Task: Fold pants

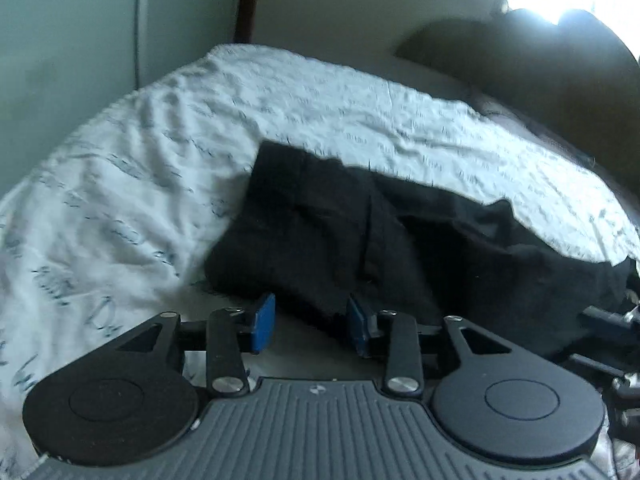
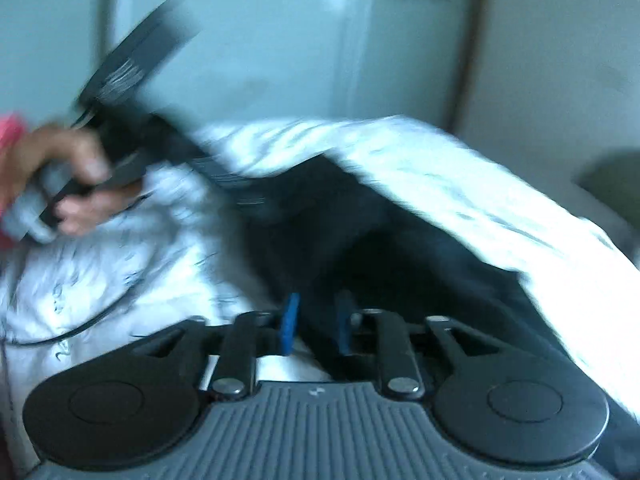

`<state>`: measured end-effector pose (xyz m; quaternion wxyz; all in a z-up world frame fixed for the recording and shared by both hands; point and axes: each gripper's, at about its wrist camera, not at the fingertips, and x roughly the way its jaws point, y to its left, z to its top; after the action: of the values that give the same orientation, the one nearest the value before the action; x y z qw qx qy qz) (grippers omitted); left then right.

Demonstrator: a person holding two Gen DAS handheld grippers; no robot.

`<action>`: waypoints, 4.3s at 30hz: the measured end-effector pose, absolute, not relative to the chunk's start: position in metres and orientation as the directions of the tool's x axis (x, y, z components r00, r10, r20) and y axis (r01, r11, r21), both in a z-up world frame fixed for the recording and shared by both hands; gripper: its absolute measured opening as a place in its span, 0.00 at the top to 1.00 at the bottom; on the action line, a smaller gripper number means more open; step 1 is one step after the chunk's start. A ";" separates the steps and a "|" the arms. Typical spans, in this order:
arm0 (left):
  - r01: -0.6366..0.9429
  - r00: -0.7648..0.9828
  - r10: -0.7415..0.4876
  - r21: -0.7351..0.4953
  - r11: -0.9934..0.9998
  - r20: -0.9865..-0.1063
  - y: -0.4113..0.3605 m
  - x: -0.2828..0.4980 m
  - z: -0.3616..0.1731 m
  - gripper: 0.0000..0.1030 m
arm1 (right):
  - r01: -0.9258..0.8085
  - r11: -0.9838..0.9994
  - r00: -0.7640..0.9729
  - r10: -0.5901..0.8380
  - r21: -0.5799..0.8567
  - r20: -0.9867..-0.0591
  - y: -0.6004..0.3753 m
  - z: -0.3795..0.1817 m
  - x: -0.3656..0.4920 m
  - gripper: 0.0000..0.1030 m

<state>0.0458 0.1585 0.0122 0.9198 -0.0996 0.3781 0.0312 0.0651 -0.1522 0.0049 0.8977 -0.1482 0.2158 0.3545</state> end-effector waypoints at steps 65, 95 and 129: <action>0.605 0.661 -0.496 0.008 0.796 -0.563 -0.122 0.088 -0.034 0.86 | 0.402 0.694 0.841 -0.023 0.597 -0.540 -0.554 0.007 0.200 0.96; 0.567 0.681 -0.500 -0.047 0.823 -0.535 -0.097 0.081 -0.007 0.53 | 0.433 0.888 0.597 -0.156 0.152 -0.787 -0.517 -0.015 0.335 0.17; 0.511 0.682 -0.458 -0.078 0.856 -0.570 -0.080 0.066 -0.009 0.32 | 0.384 0.387 0.904 0.025 0.838 -0.426 -0.610 -0.093 0.059 0.09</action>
<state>0.0659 -0.0799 -0.0087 0.9160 0.0438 0.2985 -0.2644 0.0590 -0.6098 -0.0931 0.8110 0.5426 0.1887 -0.1107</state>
